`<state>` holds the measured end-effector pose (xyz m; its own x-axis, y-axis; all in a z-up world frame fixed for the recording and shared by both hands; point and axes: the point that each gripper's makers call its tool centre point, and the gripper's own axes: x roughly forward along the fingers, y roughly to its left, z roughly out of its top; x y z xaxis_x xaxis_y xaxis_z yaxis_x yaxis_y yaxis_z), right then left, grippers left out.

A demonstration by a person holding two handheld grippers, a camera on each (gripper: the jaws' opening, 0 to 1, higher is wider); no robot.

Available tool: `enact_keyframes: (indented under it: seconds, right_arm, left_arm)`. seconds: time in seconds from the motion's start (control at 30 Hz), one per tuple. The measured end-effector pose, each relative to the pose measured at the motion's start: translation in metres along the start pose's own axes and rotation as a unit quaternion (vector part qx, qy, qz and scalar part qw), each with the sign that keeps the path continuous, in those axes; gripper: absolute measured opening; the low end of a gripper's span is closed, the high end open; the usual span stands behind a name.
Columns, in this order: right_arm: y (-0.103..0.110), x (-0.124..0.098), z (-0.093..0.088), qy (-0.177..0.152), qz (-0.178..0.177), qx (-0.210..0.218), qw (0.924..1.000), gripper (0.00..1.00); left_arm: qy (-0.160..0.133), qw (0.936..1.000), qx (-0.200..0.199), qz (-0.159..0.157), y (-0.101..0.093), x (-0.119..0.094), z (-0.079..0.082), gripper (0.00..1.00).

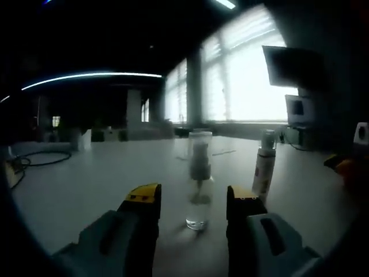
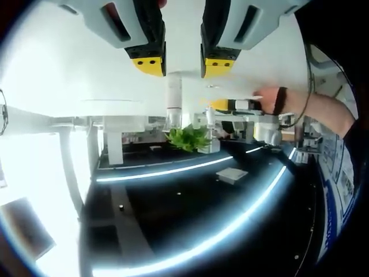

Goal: Clamp pump bottle remove cover press pump head put on cover

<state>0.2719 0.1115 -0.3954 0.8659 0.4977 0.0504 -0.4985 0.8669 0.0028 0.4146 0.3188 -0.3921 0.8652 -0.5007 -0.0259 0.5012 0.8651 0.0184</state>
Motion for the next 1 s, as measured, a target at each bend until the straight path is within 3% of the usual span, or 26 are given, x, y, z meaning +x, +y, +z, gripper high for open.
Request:
enact_keyframes:
  seconds: [0.13, 0.23, 0.37, 0.6, 0.83, 1.0]
  right_arm:
    - [-0.001, 0.000, 0.001, -0.002, -0.001, 0.001, 1.0000, 0.18]
    - [-0.002, 0.000, 0.001, -0.002, -0.002, 0.002, 1.0000, 0.18]
    - [-0.001, 0.000, 0.001, -0.001, -0.001, 0.001, 1.0000, 0.18]
    - [-0.001, 0.000, 0.001, -0.003, -0.001, 0.001, 1.0000, 0.18]
    - [0.000, 0.000, 0.001, -0.003, 0.001, 0.000, 1.0000, 0.18]
    - [0.000, 0.000, 0.001, -0.002, 0.002, 0.000, 1.0000, 0.18]
  left_arm:
    - [-0.009, 0.9997, 0.008, -0.021, -0.009, -0.008, 0.007, 0.36]
    - [-0.023, 0.9978, 0.050, -0.037, -0.021, -0.017, 0.014, 0.36]
    - [-0.027, 0.9975, 0.030, -0.057, -0.026, -0.024, 0.018, 0.36]
    - [-0.034, 0.9974, 0.032, -0.056, -0.025, -0.038, 0.026, 0.37]
    - [-0.038, 0.9975, 0.005, -0.060, -0.023, -0.057, 0.024, 0.39]
    - [-0.044, 0.9966, -0.011, -0.069, -0.033, -0.069, 0.024, 0.39]
